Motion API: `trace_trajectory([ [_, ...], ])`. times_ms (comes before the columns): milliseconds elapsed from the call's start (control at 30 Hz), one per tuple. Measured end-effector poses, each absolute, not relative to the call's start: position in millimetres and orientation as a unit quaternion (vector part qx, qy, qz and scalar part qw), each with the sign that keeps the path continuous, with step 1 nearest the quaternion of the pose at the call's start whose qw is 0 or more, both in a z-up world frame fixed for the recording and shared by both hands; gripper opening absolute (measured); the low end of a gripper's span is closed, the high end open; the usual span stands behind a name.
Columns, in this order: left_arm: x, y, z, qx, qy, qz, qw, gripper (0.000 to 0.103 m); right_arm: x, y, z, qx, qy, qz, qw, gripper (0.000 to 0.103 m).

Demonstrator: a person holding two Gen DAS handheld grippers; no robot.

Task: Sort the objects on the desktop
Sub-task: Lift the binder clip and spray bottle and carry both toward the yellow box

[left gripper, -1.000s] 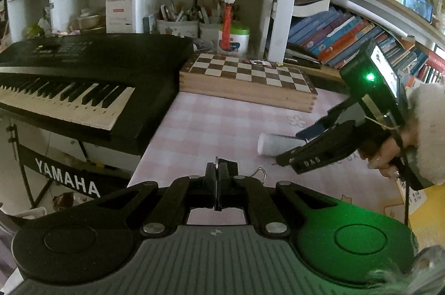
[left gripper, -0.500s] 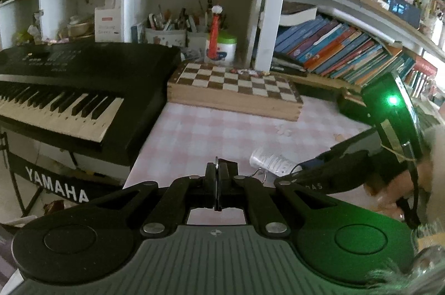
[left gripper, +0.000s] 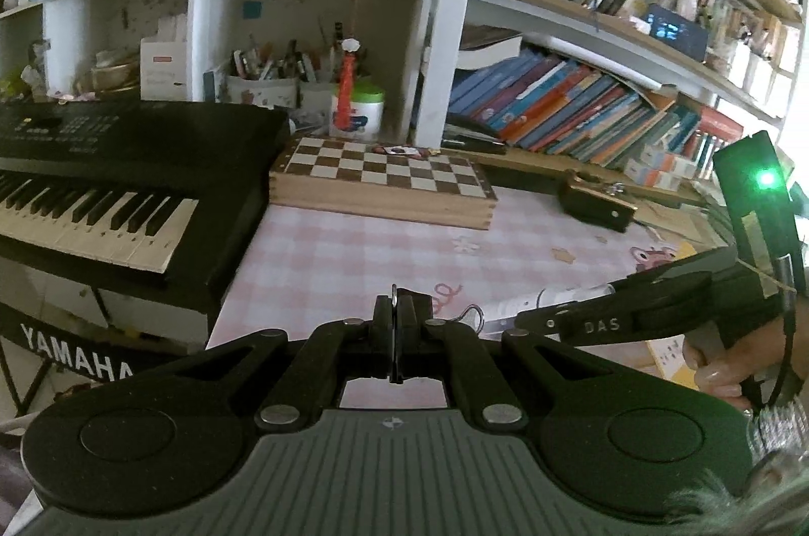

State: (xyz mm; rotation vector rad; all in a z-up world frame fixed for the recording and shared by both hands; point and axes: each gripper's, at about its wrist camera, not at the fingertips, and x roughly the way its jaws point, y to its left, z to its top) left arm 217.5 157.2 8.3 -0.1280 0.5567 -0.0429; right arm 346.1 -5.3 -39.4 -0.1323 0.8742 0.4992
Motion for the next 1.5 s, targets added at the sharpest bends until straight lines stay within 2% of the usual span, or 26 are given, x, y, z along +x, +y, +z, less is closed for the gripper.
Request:
trace_trajectory([
  [700, 145, 154, 19, -0.065, 0.253, -0.084, 0.962, 0.001, 242, -27, -13, -0.021, 0.395, 0.186, 0.899, 0.032],
  [1500, 46, 147, 14, -0.043, 0.267, -0.158, 0.95, 0.001, 103, -34, -18, 0.013, 0.409, 0.138, 0.902, 0.032],
])
